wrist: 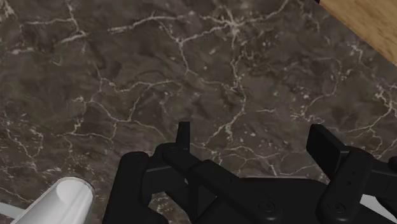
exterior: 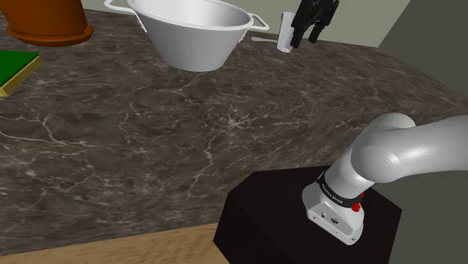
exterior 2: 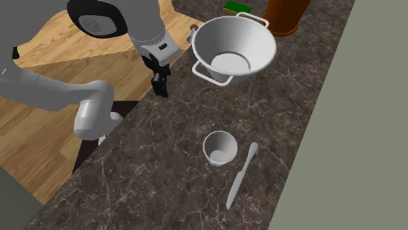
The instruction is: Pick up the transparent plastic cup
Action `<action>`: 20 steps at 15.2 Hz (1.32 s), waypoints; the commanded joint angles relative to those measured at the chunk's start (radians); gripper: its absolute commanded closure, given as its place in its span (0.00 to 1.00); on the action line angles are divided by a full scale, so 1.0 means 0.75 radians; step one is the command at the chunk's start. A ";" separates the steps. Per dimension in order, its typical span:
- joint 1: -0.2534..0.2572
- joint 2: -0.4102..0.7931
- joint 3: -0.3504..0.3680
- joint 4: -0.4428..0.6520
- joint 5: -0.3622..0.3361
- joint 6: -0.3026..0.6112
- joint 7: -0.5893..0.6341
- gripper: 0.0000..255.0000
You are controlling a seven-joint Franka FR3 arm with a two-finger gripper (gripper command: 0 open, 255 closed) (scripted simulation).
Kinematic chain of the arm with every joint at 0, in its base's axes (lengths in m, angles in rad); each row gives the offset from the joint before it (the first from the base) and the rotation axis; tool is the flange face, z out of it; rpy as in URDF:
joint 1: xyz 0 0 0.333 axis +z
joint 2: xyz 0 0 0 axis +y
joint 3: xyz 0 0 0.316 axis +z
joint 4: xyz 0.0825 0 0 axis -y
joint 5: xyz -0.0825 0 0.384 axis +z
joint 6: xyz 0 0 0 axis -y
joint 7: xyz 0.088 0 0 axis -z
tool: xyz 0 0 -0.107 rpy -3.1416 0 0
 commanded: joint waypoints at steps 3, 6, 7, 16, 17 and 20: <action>-0.012 0.071 -0.040 0.048 -0.043 0.017 -0.063 0.00; -0.027 0.184 -0.097 0.132 -0.101 0.041 -0.155 0.00; -0.032 0.223 -0.115 0.163 -0.117 0.048 -0.185 0.00; -0.063 0.607 -0.258 0.518 -0.218 0.082 -0.450 0.00; -0.067 0.653 -0.272 0.567 -0.223 0.081 -0.479 0.00; -0.078 0.786 -0.308 0.712 -0.231 0.075 -0.561 0.00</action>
